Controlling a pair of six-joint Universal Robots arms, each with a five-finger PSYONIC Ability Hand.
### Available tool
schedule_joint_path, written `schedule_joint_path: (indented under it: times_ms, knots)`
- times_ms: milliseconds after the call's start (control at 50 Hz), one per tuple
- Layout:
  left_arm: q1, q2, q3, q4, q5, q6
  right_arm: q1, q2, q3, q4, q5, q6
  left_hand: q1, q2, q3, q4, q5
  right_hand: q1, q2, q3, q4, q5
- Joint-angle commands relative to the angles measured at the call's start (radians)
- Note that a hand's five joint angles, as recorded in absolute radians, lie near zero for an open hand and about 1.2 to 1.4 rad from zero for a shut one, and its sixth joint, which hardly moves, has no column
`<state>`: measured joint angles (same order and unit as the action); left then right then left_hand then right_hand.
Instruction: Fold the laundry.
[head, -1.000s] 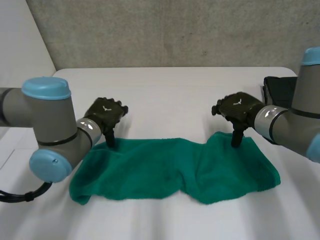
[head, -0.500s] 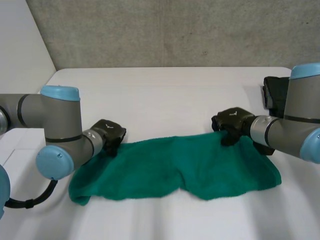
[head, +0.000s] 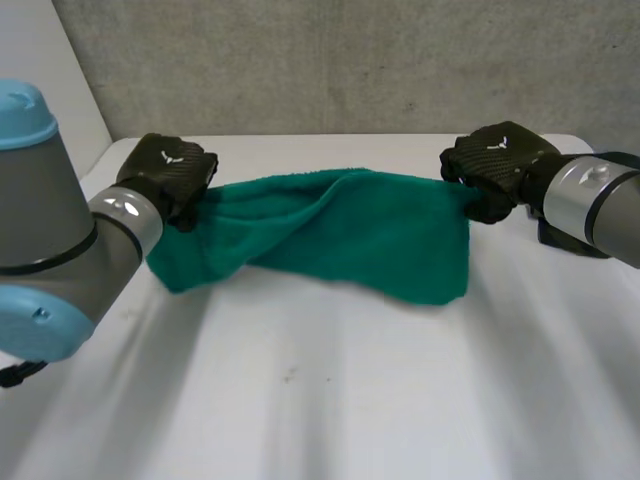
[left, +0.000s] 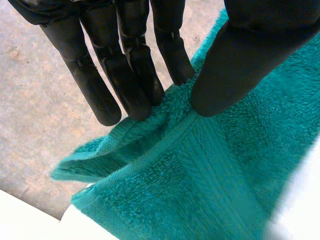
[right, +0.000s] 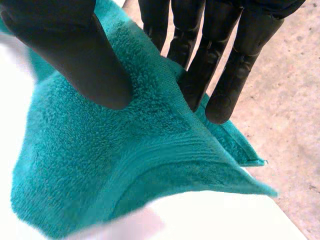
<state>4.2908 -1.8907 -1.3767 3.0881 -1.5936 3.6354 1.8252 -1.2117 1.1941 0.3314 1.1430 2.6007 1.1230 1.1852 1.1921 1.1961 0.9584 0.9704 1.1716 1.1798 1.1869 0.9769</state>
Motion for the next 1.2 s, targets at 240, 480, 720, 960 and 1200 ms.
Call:
schedule_joint_path:
  times_ms: [240, 480, 720, 960, 1200]
  knots:
    - [-0.003, -0.133, -0.085, 0.092, -0.017, 0.005, 0.002, 0.032, 0.147, 0.011, 0.009, -0.096, -0.547, -0.609, -0.616, -0.62, -0.557, 0.426, 0.225, 0.217, 0.209, 0.245]
    - [-0.009, -0.038, -0.186, 0.109, -0.022, 0.0, 0.005, 0.135, 0.127, -0.058, 0.118, -0.082, -0.625, -0.687, -0.694, -0.698, -0.635, 0.426, 0.225, 0.217, 0.209, 0.245]
    - [-0.068, 0.177, -0.472, 0.116, -0.022, -0.008, 0.002, 0.159, 0.13, -0.101, 0.119, -0.044, -0.545, -0.608, -0.614, -0.619, -0.555, 0.426, 0.225, 0.217, 0.209, 0.245]
    - [-0.042, 0.101, -0.509, 0.207, -0.081, -0.012, -0.006, 0.149, 0.171, -0.101, 0.11, -0.044, -0.563, -0.625, -0.632, -0.636, -0.573, 0.426, 0.225, 0.217, 0.209, 0.245]
    - [-0.042, -0.073, -0.45, 0.257, -0.129, 0.003, -0.007, 0.143, 0.197, -0.1, 0.101, -0.045, -0.443, -0.506, -0.512, -0.516, -0.453, 0.426, 0.225, 0.217, 0.209, 0.245]
